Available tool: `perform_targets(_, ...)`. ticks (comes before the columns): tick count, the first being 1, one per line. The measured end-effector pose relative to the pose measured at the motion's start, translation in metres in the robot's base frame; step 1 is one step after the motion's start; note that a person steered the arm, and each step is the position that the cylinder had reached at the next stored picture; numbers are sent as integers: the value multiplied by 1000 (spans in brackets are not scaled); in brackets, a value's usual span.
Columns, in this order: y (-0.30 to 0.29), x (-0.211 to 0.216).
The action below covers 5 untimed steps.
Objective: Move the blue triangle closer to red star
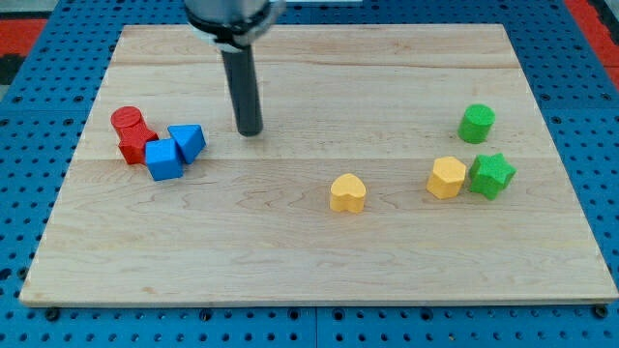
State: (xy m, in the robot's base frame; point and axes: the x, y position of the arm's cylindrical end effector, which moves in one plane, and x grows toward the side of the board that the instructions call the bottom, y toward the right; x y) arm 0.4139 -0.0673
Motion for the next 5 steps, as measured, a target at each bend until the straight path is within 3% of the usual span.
perform_targets(1, -1, 29)
perform_targets(2, -5, 29)
perform_targets(5, -94, 23)
